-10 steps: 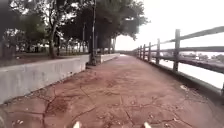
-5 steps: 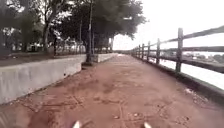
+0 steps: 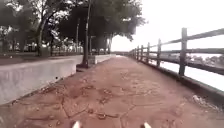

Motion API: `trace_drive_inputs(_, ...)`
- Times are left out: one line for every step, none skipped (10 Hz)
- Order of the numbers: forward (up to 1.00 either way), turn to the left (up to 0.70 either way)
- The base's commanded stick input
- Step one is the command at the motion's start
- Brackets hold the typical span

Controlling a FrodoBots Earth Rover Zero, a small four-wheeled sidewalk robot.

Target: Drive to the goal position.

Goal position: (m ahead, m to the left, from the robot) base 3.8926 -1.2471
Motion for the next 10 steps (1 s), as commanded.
trace_drive_inputs(0.5, 0.0)
trace_drive_inputs(0.5, 0.0)
trace_drive_inputs(0.5, 0.0)
trace_drive_inputs(0.5, 0.0)
trace_drive_inputs(0.5, 0.0)
trace_drive_inputs(0.5, 0.0)
trace_drive_inputs(0.5, 0.0)
trace_drive_inputs(0.5, 0.0)
trace_drive_inputs(0.5, 0.0)
trace_drive_inputs(0.5, 0.0)
